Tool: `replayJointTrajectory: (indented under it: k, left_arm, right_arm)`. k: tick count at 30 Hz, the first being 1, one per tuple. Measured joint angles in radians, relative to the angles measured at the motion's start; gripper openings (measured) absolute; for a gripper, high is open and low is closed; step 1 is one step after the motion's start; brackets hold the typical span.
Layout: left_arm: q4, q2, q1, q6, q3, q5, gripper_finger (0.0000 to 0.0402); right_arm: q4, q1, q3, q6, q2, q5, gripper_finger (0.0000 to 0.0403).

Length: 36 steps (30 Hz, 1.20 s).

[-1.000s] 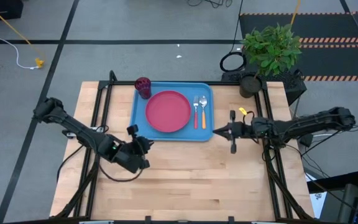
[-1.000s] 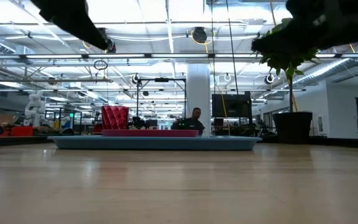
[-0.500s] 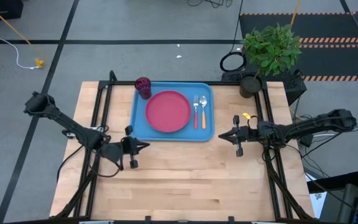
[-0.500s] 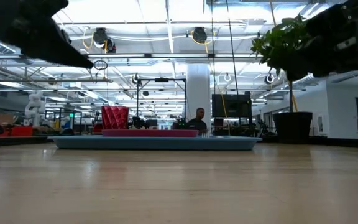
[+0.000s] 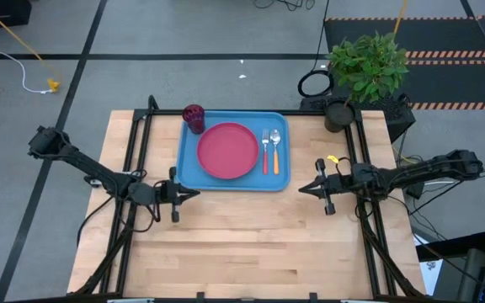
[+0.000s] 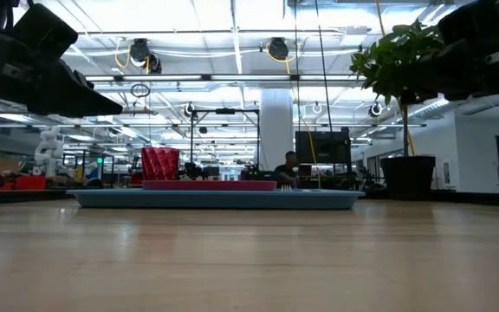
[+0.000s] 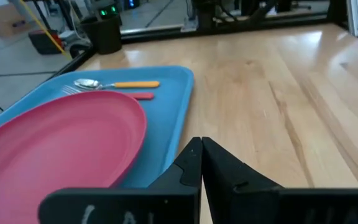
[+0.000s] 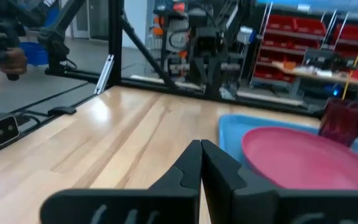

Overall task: Pick and place plate/cup/fork/spoon on tray
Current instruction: Return to Home Position

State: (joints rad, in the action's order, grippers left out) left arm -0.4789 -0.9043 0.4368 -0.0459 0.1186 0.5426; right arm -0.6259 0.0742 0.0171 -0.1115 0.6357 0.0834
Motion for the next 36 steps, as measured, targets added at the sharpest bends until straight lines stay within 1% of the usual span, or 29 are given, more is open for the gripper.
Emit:
replayJointTrajectory:
  k: [3, 7, 8, 12, 17, 22, 25, 30, 36]
  left_arm:
    - [-0.034, 0.019, -0.010, 0.025, -0.031, -0.015, 0.0012]
    - [-0.105, 0.043, -0.023, 0.059, -0.089, -0.066, 0.0004]
    - [-0.123, 0.050, -0.026, 0.059, -0.106, -0.067, 0.0005]
    - [-0.102, 0.070, -0.033, 0.057, -0.109, -0.067, 0.0012]
    - [-0.103, 0.100, -0.033, 0.120, -0.109, -0.066, 0.0004]
    - [-0.091, 0.152, -0.033, 0.135, -0.109, -0.009, 0.0008]
    - [-0.087, 0.180, -0.033, 0.154, -0.109, -0.010, 0.0004]
    - [-0.085, 0.203, -0.033, 0.158, -0.109, -0.009, 0.0014]
    - [-0.071, 0.208, -0.033, 0.149, -0.109, 0.007, 0.0004]
  right_arm:
    - [0.024, 0.000, -0.001, -0.025, -0.043, 0.000, 0.0000]
    - [0.081, 0.000, -0.001, -0.043, -0.112, 0.000, 0.0000]
    - [0.105, 0.000, -0.001, -0.044, -0.132, 0.000, 0.0000]
    - [0.173, 0.000, -0.001, -0.037, -0.221, -0.002, 0.0000]
    - [0.264, 0.000, -0.002, -0.043, -0.338, -0.002, 0.0000]
    - [0.371, 0.000, -0.002, -0.053, -0.456, -0.003, 0.0000]
    - [0.437, 0.000, -0.002, -0.036, -0.528, -0.003, 0.0000]
    - [0.517, 0.000, -0.002, -0.032, -0.634, -0.017, 0.0000]
    - [0.575, -0.001, -0.002, -0.003, -0.634, -0.111, 0.0000]
